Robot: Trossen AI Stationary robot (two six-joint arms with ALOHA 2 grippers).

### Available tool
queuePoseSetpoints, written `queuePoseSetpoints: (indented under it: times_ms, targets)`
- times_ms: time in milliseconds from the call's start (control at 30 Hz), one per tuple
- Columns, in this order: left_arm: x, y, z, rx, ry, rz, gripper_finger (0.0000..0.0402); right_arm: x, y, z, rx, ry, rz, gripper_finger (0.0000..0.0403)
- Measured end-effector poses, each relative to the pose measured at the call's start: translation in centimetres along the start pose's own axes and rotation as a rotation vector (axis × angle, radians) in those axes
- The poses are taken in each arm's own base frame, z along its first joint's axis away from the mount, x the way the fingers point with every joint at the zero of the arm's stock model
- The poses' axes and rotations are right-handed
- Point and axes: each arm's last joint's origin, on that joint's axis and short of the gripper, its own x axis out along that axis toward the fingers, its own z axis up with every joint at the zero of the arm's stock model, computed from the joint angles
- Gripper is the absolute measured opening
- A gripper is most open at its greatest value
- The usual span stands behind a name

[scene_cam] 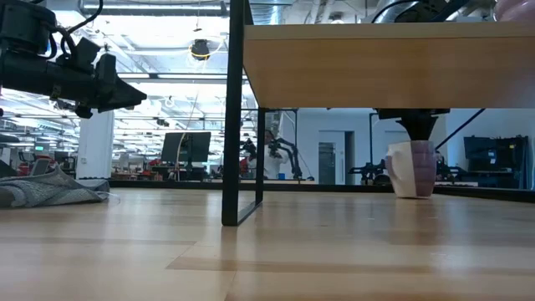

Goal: Stack small to large cups/mugs on shelf
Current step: Put the purple mug on the shelf

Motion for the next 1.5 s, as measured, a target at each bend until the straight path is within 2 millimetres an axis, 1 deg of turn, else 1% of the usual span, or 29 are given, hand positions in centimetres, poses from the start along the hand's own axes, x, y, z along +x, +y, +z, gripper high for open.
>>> queuePoseSetpoints:
  times_ms: [233, 400, 567, 667, 733, 933, 1067, 1200, 1300, 1400, 1500]
  targets:
    - [0.0, 0.0, 0.0, 0.0, 0.0, 0.0, 0.0121, 0.0, 0.0, 0.0, 0.0, 0.0, -0.002, 0.0025]
    - [0.0, 0.0, 0.0, 0.0, 0.0, 0.0, 0.0121, 0.0, 0.1, 0.0, -0.006, 0.0, -0.002, 0.0008]
    - [0.0, 0.0, 0.0, 0.0, 0.0, 0.0, 0.0121, 0.0, 0.1, 0.0, -0.015, 0.002, -0.003, 0.0006]
    - [0.0, 0.0, 0.0, 0.0, 0.0, 0.0, 0.0121, -0.3, 0.1, 0.0, -0.035, 0.012, 0.001, 0.0005]
    - [0.0, 0.0, 0.0, 0.0, 0.0, 0.0, 0.0121, -1.0, 0.2, 0.2, -0.044, 0.009, -0.004, 0.0004]
    - [0.0, 0.0, 0.0, 0.0, 0.0, 0.0, 0.0121, -3.8, 0.4, 0.8, -0.082, -0.036, 0.003, 0.0003]
    - [0.0, 0.0, 0.0, 0.0, 0.0, 0.0, 0.0121, -6.3, 0.6, 1.1, -0.113, -0.06, 0.009, 0.0001]
    - [0.0, 0.0, 0.0, 0.0, 0.0, 0.0, 0.0121, -9.3, 0.8, 1.0, -0.175, -0.099, 0.015, 0.0001]
    - [0.0, 0.0, 0.0, 0.001, 0.0, 0.0, 0.0121, -11.9, 1.0, 0.9, -0.221, -0.153, 0.027, 0.0001]
    - [0.0, 0.0, 0.0, 0.008, 0.0, 0.0, 0.0121, -14.7, 1.0, 0.5, -0.266, -0.199, 0.07, 0.0001]
    - [0.0, 0.0, 0.0, 0.01, 0.0, 0.0, 0.0121, -17.4, 1.1, -0.4, -0.311, -0.239, 0.131, 0.0001]
